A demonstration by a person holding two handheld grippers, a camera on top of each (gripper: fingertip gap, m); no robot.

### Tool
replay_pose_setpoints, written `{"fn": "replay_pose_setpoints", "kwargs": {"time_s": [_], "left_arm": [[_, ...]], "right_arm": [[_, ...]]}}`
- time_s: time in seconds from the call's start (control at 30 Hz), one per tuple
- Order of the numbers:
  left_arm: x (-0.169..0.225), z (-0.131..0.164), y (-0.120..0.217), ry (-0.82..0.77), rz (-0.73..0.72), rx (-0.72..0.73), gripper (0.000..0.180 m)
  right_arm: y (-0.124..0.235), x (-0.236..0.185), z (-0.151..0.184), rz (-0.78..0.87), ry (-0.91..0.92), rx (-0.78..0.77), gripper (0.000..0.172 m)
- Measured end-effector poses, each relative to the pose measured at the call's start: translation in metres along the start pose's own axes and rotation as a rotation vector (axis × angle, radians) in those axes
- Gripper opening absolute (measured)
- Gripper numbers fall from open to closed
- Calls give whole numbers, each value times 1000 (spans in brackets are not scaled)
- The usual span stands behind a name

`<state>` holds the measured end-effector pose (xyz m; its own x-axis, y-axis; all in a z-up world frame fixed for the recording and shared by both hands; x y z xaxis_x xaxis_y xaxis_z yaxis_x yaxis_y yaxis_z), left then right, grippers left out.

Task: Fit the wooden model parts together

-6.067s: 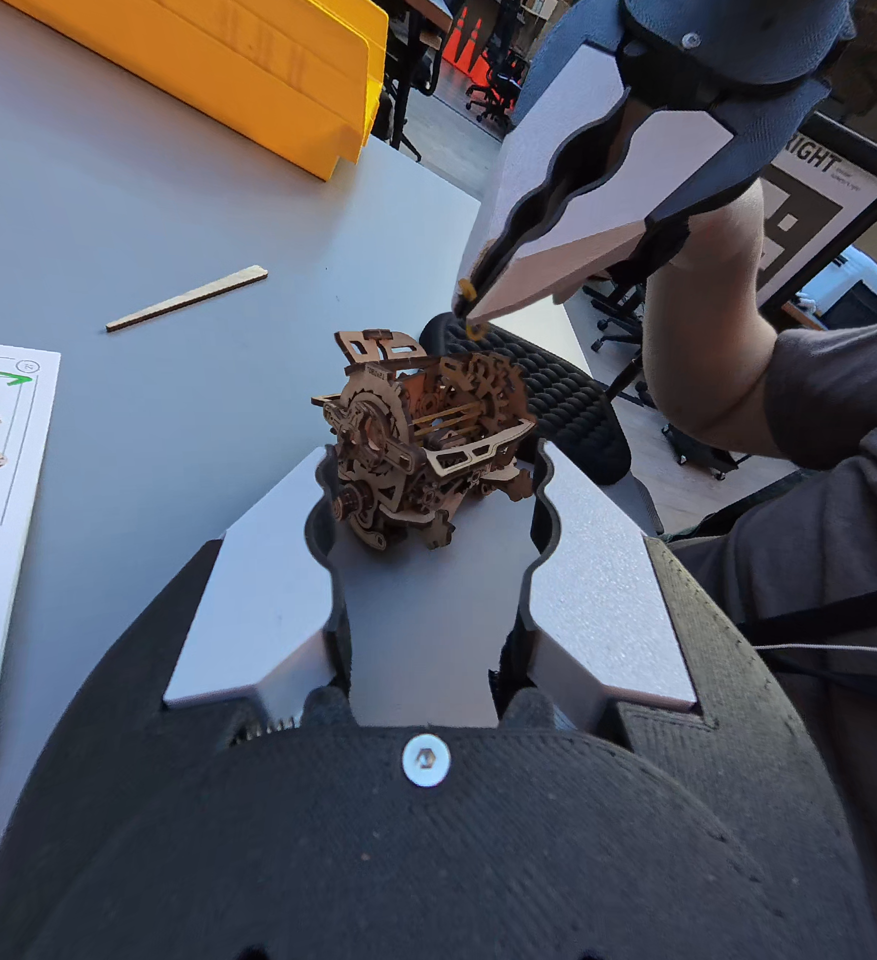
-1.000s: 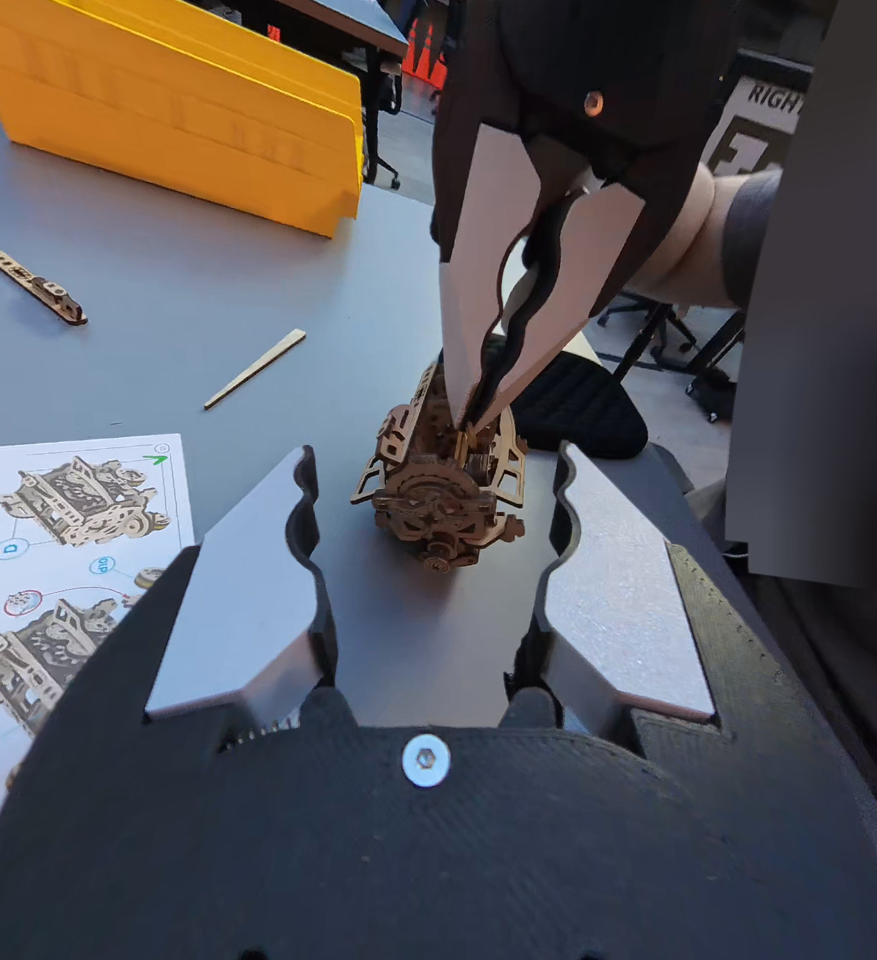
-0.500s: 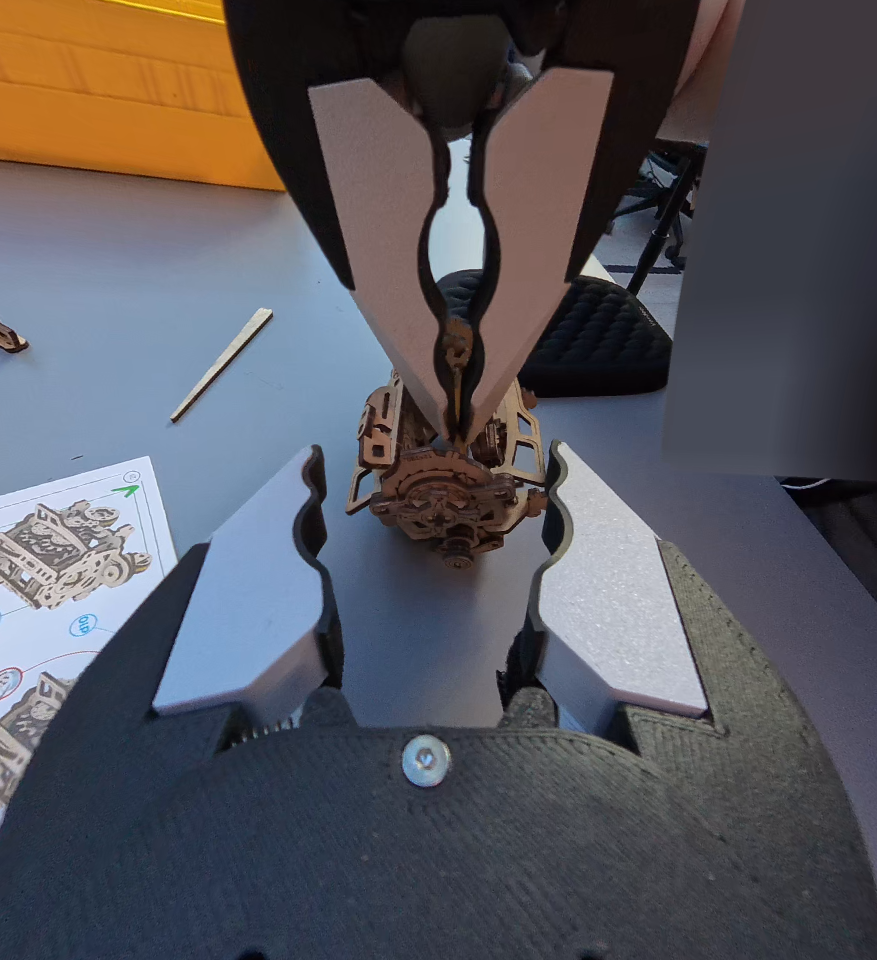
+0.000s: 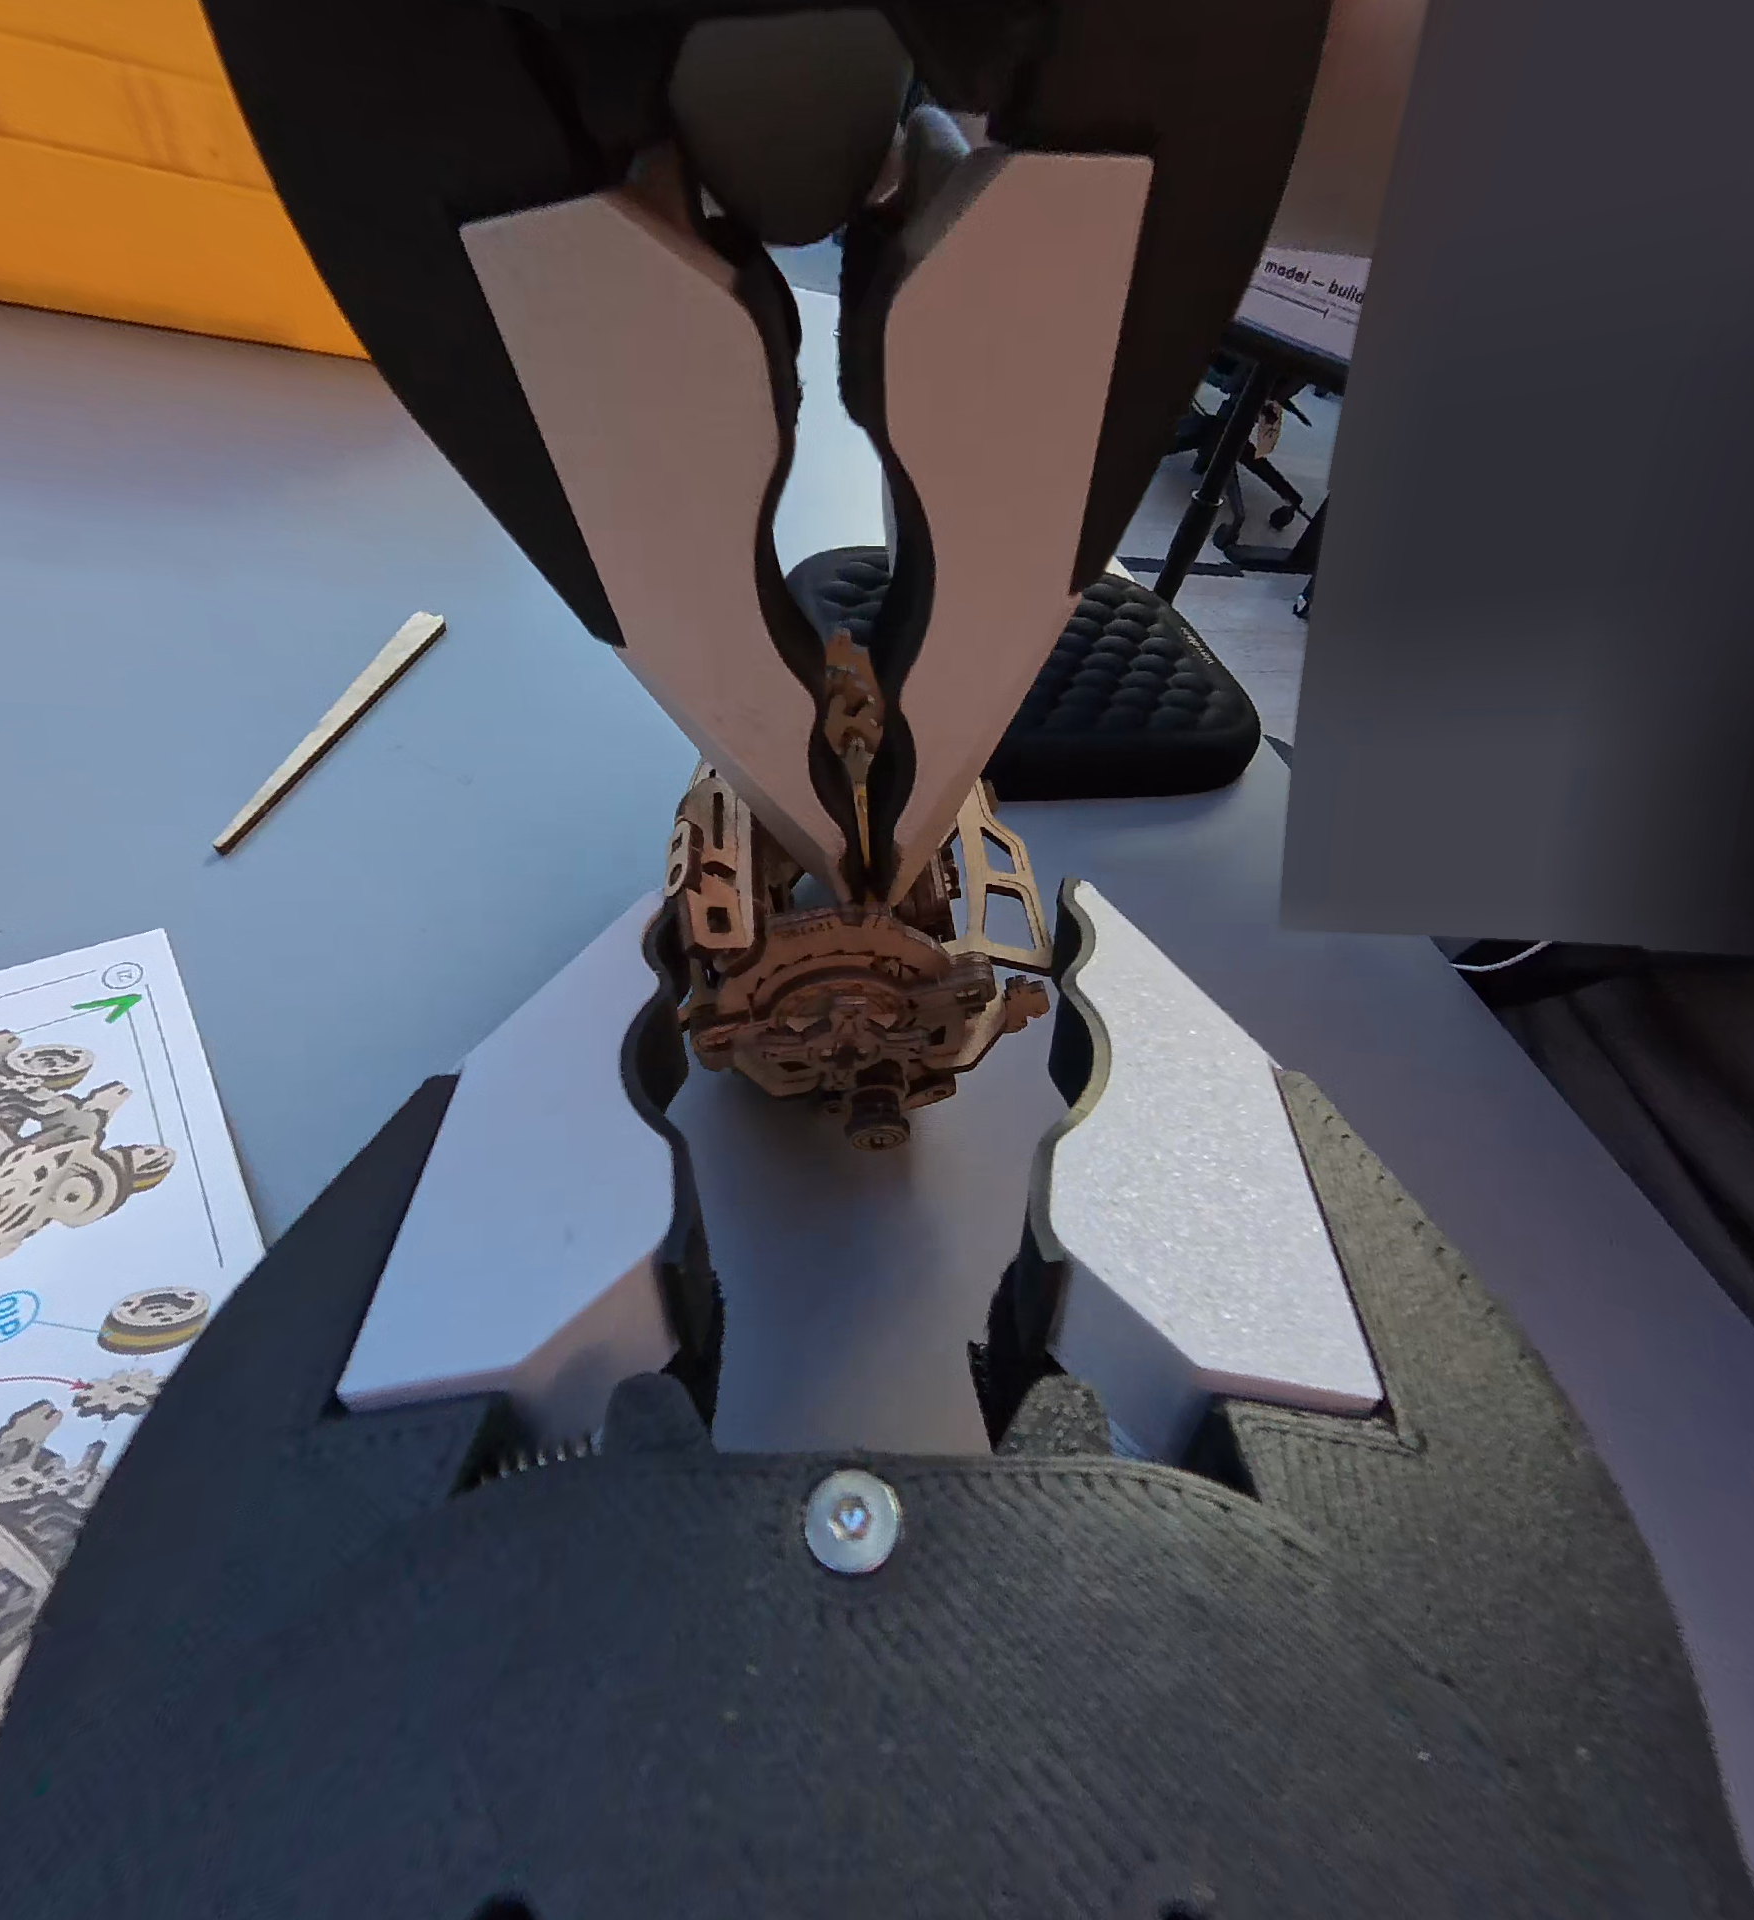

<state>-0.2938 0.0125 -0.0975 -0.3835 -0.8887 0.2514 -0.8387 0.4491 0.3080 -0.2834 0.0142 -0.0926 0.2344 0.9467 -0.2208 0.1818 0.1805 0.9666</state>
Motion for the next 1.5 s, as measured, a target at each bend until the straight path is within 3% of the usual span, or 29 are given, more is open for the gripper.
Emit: {"fn": "replay_pose_setpoints", "kwargs": {"time_s": [0.37,0.53,0.93,1.03,1.2,1.27,1.5], "left_arm": [[-3,-3,3,55,17,36,64],[0,4,9,48,13,-19,83],[-4,2,7,60,-16,6,77],[-6,2,13,84,-54,15,90],[-4,6,8,80,-89,6,93],[-5,6,2,77,-104,-11,104],[-9,14,-10,40,-165,-97,85]], "right_arm": [[-2,2,-7,-52,-31,-78,0],[-1,2,-6,-43,-8,-82,0],[4,0,-5,-57,-11,-24,0],[6,1,-5,-64,-24,-19,0],[8,-2,-6,-122,-100,5,0],[7,0,-5,-134,-142,-2,0],[6,-3,0,-217,-257,-54,0]]}}
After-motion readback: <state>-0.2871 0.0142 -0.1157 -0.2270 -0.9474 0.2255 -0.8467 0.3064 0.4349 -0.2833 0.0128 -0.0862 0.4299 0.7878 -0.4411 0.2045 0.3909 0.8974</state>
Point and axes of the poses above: each gripper's, where its closed fingertips meet, y back along the fingers, z out of its underside, x = y × z across the jaws, the point moved 2 cm from there along y, back along the fingers, and after that the axes turned 3 degrees about z, right-handed, at the moved point
